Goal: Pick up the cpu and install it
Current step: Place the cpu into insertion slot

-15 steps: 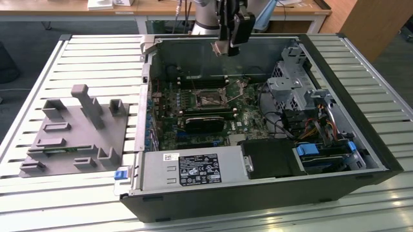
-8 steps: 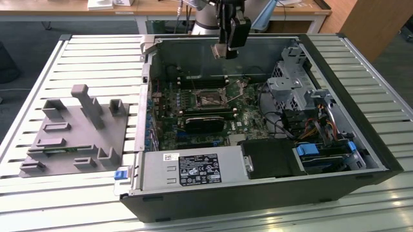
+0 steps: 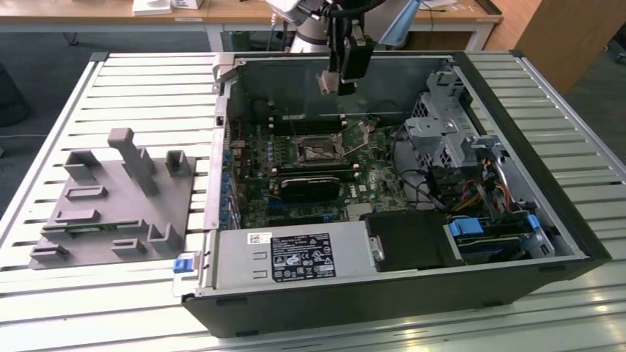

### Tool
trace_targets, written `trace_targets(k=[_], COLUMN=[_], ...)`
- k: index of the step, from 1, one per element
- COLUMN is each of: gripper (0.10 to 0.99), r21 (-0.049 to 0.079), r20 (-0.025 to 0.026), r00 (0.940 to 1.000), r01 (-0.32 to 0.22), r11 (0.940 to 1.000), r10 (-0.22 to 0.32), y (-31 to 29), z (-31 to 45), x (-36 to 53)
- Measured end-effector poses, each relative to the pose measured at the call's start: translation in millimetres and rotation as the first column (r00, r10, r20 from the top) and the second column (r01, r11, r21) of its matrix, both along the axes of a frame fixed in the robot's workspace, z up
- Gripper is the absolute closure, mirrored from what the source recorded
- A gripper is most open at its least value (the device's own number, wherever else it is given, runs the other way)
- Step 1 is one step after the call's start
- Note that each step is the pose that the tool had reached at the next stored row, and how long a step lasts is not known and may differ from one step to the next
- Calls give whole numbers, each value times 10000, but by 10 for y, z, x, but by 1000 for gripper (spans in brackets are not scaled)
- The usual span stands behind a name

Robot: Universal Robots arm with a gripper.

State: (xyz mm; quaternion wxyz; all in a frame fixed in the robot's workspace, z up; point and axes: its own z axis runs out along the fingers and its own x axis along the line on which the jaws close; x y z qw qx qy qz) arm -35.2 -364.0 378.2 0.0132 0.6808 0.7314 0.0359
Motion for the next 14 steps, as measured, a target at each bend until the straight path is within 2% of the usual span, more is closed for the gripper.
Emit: trace_targets(k=[8,14], gripper=[553,553], r21=[-34,-35], r20=[-1,-40], r00=[10000,10000], r01=[1,2], r11=[10000,10000], r10=[-1,-2], y=[0,0], z=[-104,-186], x=[0,0])
